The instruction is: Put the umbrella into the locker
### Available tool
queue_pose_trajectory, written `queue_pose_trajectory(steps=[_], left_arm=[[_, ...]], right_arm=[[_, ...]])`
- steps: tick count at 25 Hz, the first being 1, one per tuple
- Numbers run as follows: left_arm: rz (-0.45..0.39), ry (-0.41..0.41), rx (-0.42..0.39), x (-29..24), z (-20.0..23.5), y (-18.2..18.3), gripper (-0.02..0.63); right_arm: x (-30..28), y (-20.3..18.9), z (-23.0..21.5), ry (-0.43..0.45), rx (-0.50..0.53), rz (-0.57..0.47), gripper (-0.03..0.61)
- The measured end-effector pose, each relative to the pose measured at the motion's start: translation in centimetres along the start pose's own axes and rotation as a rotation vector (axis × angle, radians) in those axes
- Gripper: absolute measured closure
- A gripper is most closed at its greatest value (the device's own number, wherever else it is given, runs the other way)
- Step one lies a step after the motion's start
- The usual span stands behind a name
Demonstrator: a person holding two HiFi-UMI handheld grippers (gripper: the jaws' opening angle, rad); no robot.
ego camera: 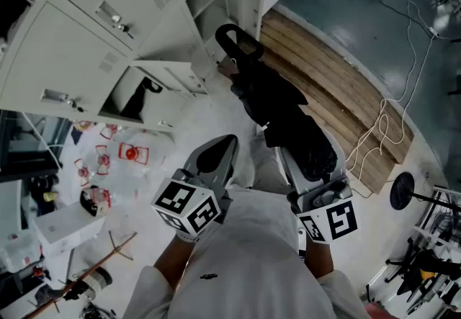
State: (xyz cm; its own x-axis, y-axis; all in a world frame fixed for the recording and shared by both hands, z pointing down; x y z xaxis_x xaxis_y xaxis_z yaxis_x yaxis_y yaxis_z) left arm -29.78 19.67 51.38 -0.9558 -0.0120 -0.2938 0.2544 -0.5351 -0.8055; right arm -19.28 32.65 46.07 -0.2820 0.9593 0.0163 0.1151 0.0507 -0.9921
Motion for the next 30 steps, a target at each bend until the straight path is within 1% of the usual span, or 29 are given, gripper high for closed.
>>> queue_pose_trajectory(steps=[4,6,8,11,13,17,21,26,30], left_arm=[[0.031,-0.014,0.012,5.1,-2.1,-3.2,0.601],[0.036,-0.02,0.01,6.8,-3.5,-4.2,0.601],[0.015,-0.017,0.001,8.1,-4.6,-4.7,0.601],[-0.014,0.014,0.009,9.5,-5.8,-5.6,0.601],[-0.026,0.032,0.016,9.5,-6.5,-6.1,0.601],[-0.035,0.045,0.03,7.7,-8.8,-6.6,0.601],[-0.044,0.059,-0.004,5.8,-12.0,-6.3,0.601],[-0.065,0.109,-0.004,3.8,-13.8,-6.9,0.601],[-0.084,0.154,-0.04,2.1,-16.2,-7.5,0.601]], right_arm=[[4.0,-0.8,4.2,-0.001,-0.037,0.028,0.334],[5.9,-0.5,5.5,-0.001,-0.038,0.03,0.334],[7.4,0.0,6.1,0.005,-0.035,0.023,0.334],[9.3,0.7,6.4,0.027,-0.049,0.011,0.334],[10.3,1.3,6.0,0.047,-0.06,-0.006,0.334],[12.1,2.6,4.1,0.082,-0.073,-0.028,0.334],[13.9,3.6,1.7,0.111,-0.099,-0.049,0.334],[15.1,3.8,-1.2,0.137,-0.089,-0.046,0.334],[16.3,3.8,-4.0,0.163,-0.08,-0.032,0.334]])
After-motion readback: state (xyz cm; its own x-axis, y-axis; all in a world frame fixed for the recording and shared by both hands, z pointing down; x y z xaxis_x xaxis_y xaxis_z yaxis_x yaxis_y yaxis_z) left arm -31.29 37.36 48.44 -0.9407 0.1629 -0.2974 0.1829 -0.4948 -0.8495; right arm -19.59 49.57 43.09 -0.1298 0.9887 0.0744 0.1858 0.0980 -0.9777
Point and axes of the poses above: the fingertips, and each gripper's own axes: x backward along the fingers, z to its left, y out of its top, the point moved 5 cm from there along x, backward along the fingers, and after that the axes turned 2 degrees about x, right-handed, at the moved point
